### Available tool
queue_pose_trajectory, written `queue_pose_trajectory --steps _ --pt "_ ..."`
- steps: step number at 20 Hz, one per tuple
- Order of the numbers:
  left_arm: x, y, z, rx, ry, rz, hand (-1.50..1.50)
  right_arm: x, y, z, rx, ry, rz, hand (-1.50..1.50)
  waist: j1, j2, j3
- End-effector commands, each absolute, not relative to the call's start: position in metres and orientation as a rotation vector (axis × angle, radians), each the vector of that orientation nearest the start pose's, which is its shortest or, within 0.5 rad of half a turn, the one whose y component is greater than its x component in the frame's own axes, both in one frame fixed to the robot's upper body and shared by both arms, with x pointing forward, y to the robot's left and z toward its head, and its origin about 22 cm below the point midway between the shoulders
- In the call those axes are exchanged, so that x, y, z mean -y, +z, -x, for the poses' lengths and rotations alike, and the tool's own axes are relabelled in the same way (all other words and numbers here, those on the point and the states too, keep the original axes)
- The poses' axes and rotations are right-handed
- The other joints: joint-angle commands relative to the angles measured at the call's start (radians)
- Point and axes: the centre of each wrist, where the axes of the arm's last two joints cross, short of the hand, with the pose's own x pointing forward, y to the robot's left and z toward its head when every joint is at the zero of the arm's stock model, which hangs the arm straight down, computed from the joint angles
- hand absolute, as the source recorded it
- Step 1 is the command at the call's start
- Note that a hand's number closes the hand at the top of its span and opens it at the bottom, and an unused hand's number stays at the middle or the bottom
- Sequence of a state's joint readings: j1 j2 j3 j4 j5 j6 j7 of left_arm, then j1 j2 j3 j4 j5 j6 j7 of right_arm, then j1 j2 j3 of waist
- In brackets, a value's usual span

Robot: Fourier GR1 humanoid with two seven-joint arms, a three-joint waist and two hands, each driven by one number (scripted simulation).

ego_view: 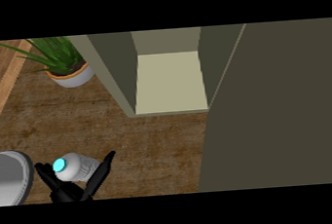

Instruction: Pick up the bottled water, place it into the cabinet and close the cabinet

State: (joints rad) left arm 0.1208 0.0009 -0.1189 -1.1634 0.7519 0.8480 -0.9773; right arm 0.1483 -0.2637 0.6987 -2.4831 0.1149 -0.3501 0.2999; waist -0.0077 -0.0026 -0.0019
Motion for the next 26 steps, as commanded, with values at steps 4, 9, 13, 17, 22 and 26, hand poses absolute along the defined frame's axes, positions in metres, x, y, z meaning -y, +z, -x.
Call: queue_pose_trajectory --steps 4,9,13,17,22,26 --pt "-0.219 -0.147 -0.157 1.562 0.815 -0.800 -1.50 0.158 0.171 -0.090 1.996 0.222 -0.265 -1.50 0.001 0.000 0.001" --pt "-0.209 -0.152 -0.170 1.614 0.812 -0.765 -1.50 0.149 0.176 -0.093 1.991 0.192 -0.298 -1.50 0.002 0.001 0.000" --pt "-0.211 -0.146 -0.187 1.639 0.859 -0.731 -1.50 0.154 0.168 -0.082 1.985 0.228 -0.278 -1.50 -0.006 -0.001 0.001" --pt "-0.213 -0.161 -0.170 1.673 0.880 -0.712 1.50 0.169 0.176 -0.082 1.988 0.215 -0.294 -1.50 -0.004 0.000 0.001" --pt "-0.203 -0.153 -0.188 1.690 0.906 -0.651 1.50 0.155 0.174 -0.087 1.988 0.187 -0.261 -1.50 -0.003 -0.001 0.000" --pt "-0.212 -0.151 -0.195 1.744 0.915 -0.614 1.50 0.164 0.179 -0.080 1.977 0.227 -0.277 -1.50 -0.004 -0.001 0.001"
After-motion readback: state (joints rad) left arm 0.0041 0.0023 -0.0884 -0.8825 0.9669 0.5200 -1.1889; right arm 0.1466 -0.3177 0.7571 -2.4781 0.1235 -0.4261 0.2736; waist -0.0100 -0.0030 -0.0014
